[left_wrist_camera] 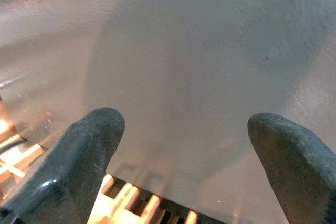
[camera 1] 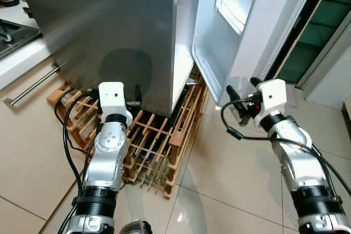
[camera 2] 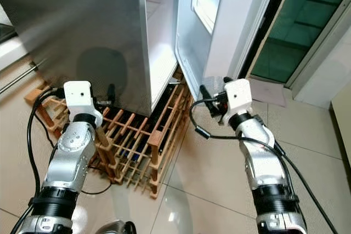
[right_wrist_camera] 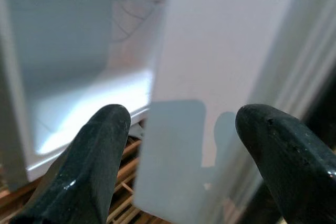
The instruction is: Restocking fridge
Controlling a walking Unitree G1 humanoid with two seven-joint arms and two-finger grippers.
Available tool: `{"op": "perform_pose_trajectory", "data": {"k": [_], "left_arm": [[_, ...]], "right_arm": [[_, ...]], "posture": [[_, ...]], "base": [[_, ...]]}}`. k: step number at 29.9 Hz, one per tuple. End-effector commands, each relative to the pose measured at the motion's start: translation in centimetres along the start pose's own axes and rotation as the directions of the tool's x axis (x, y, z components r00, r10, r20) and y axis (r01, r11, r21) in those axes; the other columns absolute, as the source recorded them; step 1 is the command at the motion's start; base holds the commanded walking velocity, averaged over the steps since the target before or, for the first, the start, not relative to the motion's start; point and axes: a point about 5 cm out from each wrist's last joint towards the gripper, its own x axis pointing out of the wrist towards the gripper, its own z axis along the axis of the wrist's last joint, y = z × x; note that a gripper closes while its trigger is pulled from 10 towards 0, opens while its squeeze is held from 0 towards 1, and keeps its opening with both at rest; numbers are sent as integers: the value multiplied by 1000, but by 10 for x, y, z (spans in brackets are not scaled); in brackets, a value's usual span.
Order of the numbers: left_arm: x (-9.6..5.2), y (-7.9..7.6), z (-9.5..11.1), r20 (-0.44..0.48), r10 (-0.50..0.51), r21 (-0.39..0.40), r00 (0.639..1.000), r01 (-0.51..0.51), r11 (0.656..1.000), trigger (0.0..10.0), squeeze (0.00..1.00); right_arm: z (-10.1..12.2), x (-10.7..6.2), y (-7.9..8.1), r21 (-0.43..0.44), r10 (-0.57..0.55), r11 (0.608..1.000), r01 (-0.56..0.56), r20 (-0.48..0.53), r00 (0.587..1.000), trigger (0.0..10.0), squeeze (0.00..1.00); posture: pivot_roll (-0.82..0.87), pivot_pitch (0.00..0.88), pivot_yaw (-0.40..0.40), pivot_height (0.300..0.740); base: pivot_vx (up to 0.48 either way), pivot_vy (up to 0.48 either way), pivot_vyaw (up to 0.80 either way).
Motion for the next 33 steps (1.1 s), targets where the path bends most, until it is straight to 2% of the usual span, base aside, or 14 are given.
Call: {"op": "perform_pose_trajectory", "data": {"k": [1,7,11,14,15,18,19,22,23,24,25,26,28,33], "left_arm": [[0,-3,-3,-12,4,14,1000,-4,1000,10000,0],[-3,-1,-7,-19,16,17,1000,-16,1000,10000,0],[-4,-1,-7,-19,16,15,1000,-15,1000,10000,0],[-4,-2,-8,-21,13,12,1000,-13,1000,10000,0],[-4,-2,-8,-21,13,12,1000,-13,1000,10000,0],[-2,-4,-7,-20,5,8,1000,-4,1000,10000,0],[-2,-4,-7,-20,5,8,1000,-4,1000,10000,0],[-1,-6,-6,-19,-3,5,1000,3,1000,10000,0],[-1,-6,-6,-20,-5,6,1000,5,1000,10000,0],[-1,-6,-6,-20,-5,6,1000,5,1000,10000,0],[0,-7,-6,-19,-15,14,1000,16,1000,10000,0],[0,-8,-6,-19,-20,17,1000,20,1000,10000,0],[1,-8,-6,-19,-21,18,1000,22,1000,10000,0],[2,-9,-3,-4,-28,15,1000,28,999,10000,0]], "right_arm": [[0,0,-16,-15,-50,999,50,-8,999,10000,0],[-2,-3,-43,-99,-100,990,96,-34,994,10000,0],[-11,-27,-94,-207,-258,950,232,-110,960,10000,0],[-8,-48,-134,-387,-445,844,371,-119,888,10000,0],[-8,-48,-134,-387,-445,844,371,-119,888,10000,0],[10,-66,-165,-515,-622,676,528,-15,783,10000,0],[10,-66,-165,-515,-622,676,528,-15,783,10000,0],[17,-54,-150,-438,-581,717,542,53,812,10000,0],[18,-40,-130,-346,-509,792,504,82,857,10000,0],[18,-40,-130,-346,-509,792,504,82,857,10000,0],[19,-21,-96,-163,-399,896,413,109,910,10000,0],[18,-14,-81,-86,-356,927,366,112,928,10000,0],[17,-10,-71,-35,-336,940,341,105,936,10000,0],[2,6,-3,270,-232,937,220,12,973,10000,0]], "posture": [[-65,0,-7,740],[-63,0,-13,740],[-64,0,-14,740],[-69,0,-13,740],[-69,0,-13,740],[-75,0,-10,740],[-75,0,-10,740],[-79,0,-5,740],[-79,0,-4,740],[-79,0,-4,740],[-78,0,-4,740],[-78,0,-4,740],[-76,0,-3,740],[-62,0,-9,740]], "base": [[0,0,0],[0,0,0],[0,0,0],[0,0,0],[0,0,0],[0,0,0],[0,0,0],[0,0,0],[0,0,0],[0,0,0],[0,0,0],[0,0,0],[0,0,0],[0,0,0]]}}
